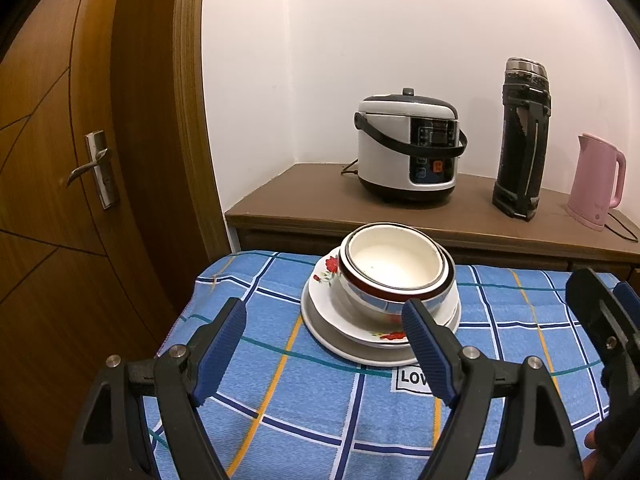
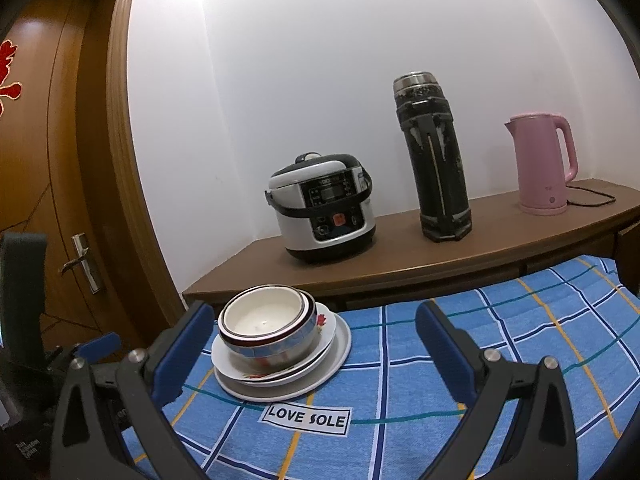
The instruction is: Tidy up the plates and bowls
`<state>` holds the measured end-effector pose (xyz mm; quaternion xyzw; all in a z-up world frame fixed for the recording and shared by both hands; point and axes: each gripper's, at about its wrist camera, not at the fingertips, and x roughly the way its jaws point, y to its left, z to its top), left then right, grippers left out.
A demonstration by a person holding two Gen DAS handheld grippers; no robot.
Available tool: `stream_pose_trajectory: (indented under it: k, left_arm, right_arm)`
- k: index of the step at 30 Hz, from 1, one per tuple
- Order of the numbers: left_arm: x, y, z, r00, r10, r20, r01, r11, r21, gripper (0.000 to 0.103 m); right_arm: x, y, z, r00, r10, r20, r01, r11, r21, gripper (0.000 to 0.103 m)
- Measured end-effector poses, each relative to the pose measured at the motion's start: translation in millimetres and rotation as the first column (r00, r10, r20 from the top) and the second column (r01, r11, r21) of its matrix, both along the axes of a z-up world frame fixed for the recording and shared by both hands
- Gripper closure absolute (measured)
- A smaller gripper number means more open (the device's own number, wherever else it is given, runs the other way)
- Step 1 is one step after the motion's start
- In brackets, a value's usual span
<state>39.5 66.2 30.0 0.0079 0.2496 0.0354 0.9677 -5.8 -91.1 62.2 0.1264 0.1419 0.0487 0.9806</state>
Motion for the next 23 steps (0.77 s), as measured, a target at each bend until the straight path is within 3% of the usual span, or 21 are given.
stream_pose_trajectory:
  k: [11,23]
  left_arm:
    - [5,-3,-5,0.999,-0.009,-0.035,0.01,1.0,0.005,0.021]
    - [6,-1,-5,0.999,-0.023,-0.042,0.022,0.999,-0.027,0.021]
  right_arm:
    - [12,-3,-6,0.997,-0.029,-0.078,0.027,0.999,-0.016,0.0]
    - [16,0,-6,0.995,-0.02,-0.098,0.018,1.0,-0.02,0.0]
